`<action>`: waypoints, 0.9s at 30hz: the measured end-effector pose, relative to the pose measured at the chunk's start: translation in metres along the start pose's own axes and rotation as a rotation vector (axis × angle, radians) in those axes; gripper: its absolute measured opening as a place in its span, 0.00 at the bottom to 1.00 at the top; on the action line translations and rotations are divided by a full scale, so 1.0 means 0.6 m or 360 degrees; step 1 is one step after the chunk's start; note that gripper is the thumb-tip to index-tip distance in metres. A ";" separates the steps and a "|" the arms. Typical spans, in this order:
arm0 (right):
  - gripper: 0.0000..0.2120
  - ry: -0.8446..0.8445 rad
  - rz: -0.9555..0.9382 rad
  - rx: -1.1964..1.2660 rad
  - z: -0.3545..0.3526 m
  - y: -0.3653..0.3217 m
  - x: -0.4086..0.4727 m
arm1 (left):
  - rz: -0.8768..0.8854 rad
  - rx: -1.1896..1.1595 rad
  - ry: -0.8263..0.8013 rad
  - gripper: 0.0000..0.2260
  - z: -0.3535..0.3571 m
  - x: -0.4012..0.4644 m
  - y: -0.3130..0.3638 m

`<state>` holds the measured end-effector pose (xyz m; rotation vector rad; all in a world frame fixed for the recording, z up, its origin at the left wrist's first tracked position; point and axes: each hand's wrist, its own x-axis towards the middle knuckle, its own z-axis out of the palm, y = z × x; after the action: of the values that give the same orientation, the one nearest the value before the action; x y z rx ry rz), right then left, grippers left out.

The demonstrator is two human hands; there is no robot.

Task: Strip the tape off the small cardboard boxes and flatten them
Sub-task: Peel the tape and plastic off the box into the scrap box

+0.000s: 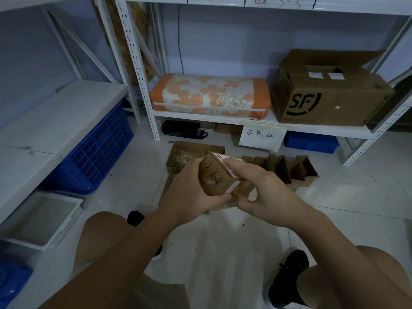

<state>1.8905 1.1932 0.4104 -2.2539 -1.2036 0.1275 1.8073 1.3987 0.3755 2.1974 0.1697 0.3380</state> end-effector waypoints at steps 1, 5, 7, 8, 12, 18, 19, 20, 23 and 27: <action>0.35 0.0049 0.0019 0.0116 -0.006 -0.007 0.000 | 0.0021 0.0081 0.0038 0.39 -0.003 -0.002 -0.001; 0.20 0.0334 -0.0238 -0.0109 0.007 -0.034 0.014 | 0.0085 0.0417 0.0037 0.40 -0.001 0.001 0.000; 0.14 0.0360 -0.0326 -0.0319 0.028 -0.038 0.026 | 0.0124 0.0455 0.0009 0.37 0.005 0.002 0.007; 0.11 0.0387 -0.0323 -0.0353 0.034 -0.039 0.031 | 0.0136 0.0477 0.0016 0.36 0.006 0.003 0.010; 0.10 0.0528 -0.0366 -0.0326 0.049 -0.044 0.037 | 0.0047 0.0443 0.0034 0.38 0.003 0.003 0.023; 0.03 0.0609 -0.0241 -0.0322 0.059 -0.049 0.036 | -0.0064 0.0343 0.0121 0.37 0.015 0.003 0.037; 0.04 0.0622 -0.0236 -0.0327 0.060 -0.049 0.035 | -0.0069 0.0325 0.0124 0.37 0.016 0.002 0.037; 0.05 0.0638 -0.0236 -0.0324 0.060 -0.050 0.033 | -0.0071 0.0306 0.0124 0.37 0.017 0.001 0.038; 0.07 0.0668 -0.0206 -0.0274 0.065 -0.049 0.029 | -0.0089 0.0263 0.0111 0.37 0.020 -0.002 0.041; 0.10 0.0730 -0.0183 -0.0152 0.069 -0.044 0.027 | -0.0127 0.0239 0.0118 0.36 0.024 -0.003 0.043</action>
<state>1.8665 1.2355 0.3929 -2.1252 -1.0980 -0.4753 1.8097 1.3719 0.3875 2.3200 0.3321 0.3723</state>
